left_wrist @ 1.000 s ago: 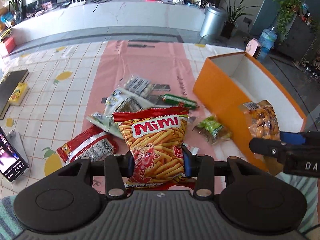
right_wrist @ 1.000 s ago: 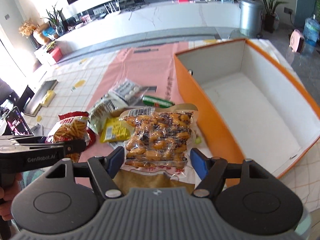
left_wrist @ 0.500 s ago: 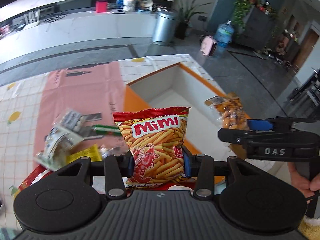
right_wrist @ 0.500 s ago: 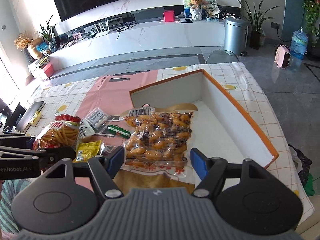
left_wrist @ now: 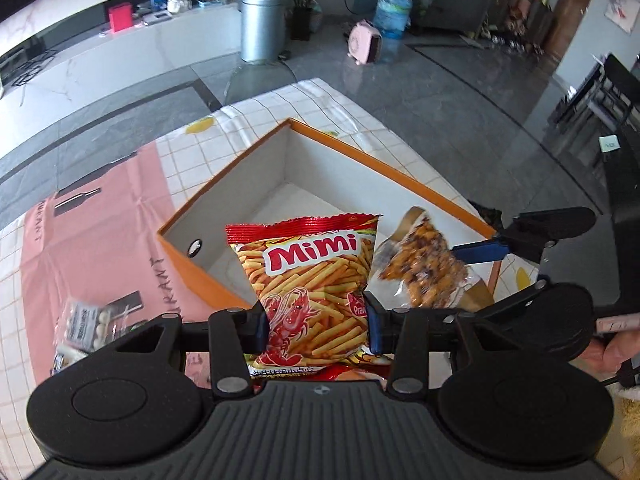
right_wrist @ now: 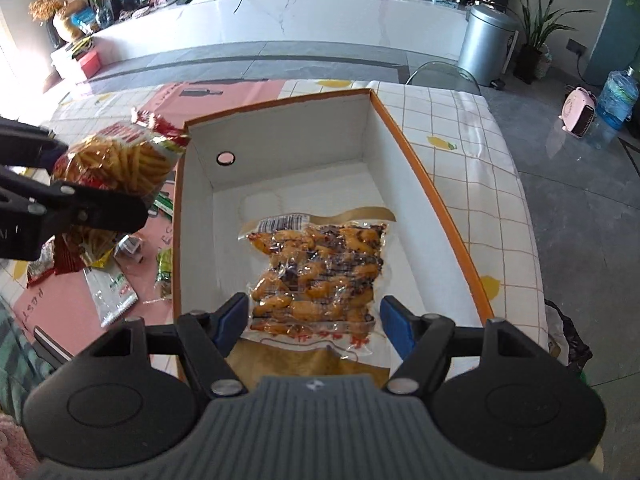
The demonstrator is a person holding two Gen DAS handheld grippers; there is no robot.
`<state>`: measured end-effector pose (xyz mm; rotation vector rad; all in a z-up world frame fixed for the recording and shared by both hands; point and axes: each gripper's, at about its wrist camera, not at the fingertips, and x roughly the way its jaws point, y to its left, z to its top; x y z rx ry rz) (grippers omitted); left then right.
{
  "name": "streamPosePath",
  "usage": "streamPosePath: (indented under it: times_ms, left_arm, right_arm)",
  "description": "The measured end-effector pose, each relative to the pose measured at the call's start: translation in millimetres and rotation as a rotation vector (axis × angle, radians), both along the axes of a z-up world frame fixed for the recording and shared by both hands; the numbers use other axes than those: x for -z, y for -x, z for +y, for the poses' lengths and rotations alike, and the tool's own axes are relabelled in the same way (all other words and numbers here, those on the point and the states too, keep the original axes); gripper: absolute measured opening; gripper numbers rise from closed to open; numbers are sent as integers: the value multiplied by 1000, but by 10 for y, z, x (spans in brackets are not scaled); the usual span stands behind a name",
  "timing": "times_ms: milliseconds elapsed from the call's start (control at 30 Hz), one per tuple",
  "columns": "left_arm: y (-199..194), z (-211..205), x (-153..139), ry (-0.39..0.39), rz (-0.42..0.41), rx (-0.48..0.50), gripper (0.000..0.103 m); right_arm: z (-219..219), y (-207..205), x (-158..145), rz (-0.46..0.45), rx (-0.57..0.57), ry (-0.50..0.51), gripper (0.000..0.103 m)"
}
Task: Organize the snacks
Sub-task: 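Carry both packets into the orange box and open both tools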
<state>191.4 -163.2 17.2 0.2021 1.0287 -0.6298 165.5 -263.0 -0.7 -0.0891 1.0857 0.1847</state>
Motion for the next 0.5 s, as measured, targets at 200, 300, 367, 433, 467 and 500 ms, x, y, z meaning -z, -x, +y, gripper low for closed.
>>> streamPosePath:
  times_ms: [200,300,367,433,467,500]
  left_arm:
    - [-276,-370,311,-130,42,152,49]
    - [-382,-474,503,-198,57,218,49]
    - [-442,-535,615,-238,61,251,49]
    - [-495,-589,706,-274,50,279,49]
    - [-528,-612,752,-293,46,289,49]
    - [-571,-633,796,-308,44,294,49]
  right_arm:
    - [68,-284,378,112,-110,71,69]
    - [32,-383,538,165,-141,76,69]
    - [17,-430,628,197,-156,71,69]
    - [1,-486,708,232,-158,58,69]
    - [-7,-524,740,243,-156,52,69]
    - [-13,-555,760,249,-157,42,69]
